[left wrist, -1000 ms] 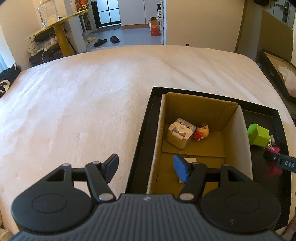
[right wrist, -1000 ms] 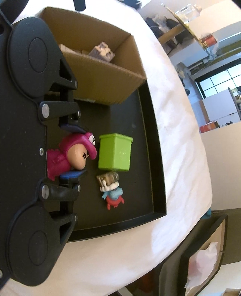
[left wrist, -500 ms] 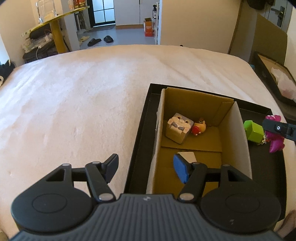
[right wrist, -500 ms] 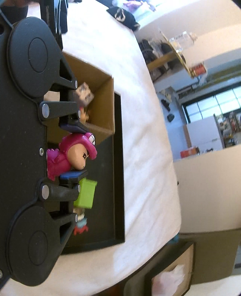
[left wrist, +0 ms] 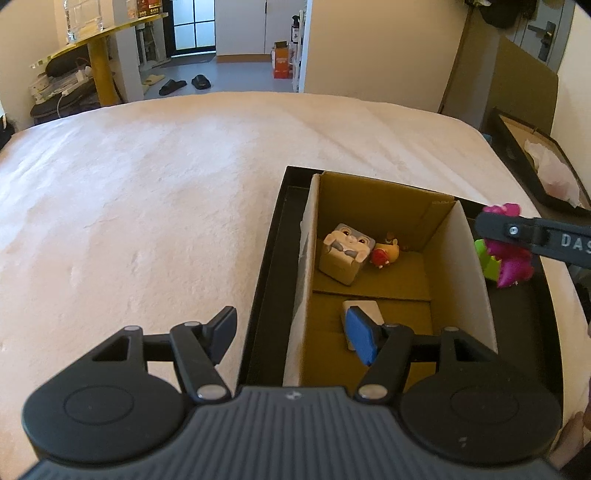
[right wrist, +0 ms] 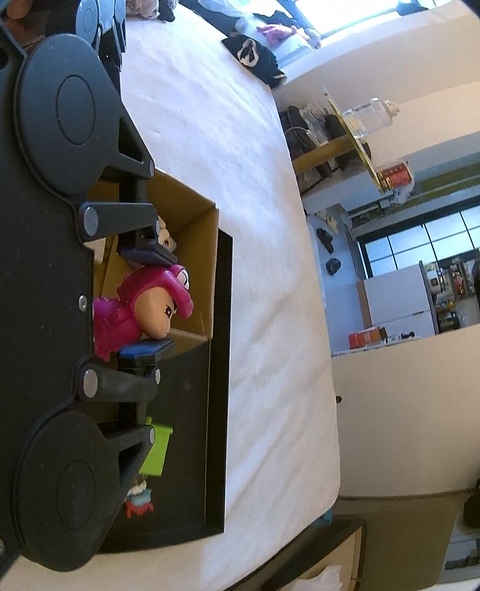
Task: Organize rigid objects
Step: 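Carry the magenta doll into the box and open the right gripper while the left gripper grips the box wall, then grasp the lime-green block with the right gripper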
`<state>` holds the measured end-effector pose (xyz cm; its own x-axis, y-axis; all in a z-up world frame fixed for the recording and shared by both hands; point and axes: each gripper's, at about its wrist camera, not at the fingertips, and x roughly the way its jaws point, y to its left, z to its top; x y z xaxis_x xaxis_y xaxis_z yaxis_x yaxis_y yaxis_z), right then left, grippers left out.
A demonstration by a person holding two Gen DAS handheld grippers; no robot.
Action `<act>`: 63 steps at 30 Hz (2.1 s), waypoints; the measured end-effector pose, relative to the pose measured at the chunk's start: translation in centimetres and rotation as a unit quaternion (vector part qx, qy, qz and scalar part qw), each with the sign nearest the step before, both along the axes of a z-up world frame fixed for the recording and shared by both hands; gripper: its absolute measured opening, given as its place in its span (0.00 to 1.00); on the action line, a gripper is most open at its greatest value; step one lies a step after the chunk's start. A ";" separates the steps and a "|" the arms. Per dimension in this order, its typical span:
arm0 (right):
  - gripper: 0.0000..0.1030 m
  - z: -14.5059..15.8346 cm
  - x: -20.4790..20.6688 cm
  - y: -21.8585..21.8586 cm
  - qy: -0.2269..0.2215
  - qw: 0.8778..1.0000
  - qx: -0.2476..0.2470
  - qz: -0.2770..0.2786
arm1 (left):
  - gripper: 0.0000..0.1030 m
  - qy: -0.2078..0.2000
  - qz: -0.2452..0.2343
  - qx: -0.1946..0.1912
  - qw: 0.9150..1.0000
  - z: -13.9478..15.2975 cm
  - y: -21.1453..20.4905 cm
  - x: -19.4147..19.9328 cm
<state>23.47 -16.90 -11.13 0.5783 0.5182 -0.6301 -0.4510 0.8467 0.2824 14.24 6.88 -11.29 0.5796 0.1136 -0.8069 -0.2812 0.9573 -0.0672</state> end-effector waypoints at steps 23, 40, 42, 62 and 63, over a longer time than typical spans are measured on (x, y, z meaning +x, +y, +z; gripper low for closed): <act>0.40 -2.4 -0.5 5.3 0.031 0.998 -0.020 0.050 | 0.11 -0.004 -0.031 -0.068 0.997 -1.9 1.5 0.3; 0.52 -1.1 -1.6 4.8 0.048 0.997 -0.028 0.053 | 0.10 0.002 -0.028 -0.068 0.997 -2.0 1.6 0.5; 0.52 -0.9 -1.6 4.1 0.052 0.997 -0.028 0.045 | 0.11 0.005 -0.029 -0.058 0.998 -1.8 1.4 0.6; 0.66 -0.4 0.8 -4.8 0.069 0.995 0.040 -0.059 | 0.52 0.032 0.017 0.010 0.999 0.0 -0.2 1.1; 0.66 -0.6 0.9 -5.2 0.071 0.994 0.043 -0.068 | 0.54 0.034 0.023 0.013 0.999 0.2 -0.2 1.3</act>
<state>24.41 -22.06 -11.77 0.5545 0.4969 -0.6676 -0.2848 0.8671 0.4088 15.49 6.72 -11.12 0.5179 0.1602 -0.8403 -0.3285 0.9442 -0.0225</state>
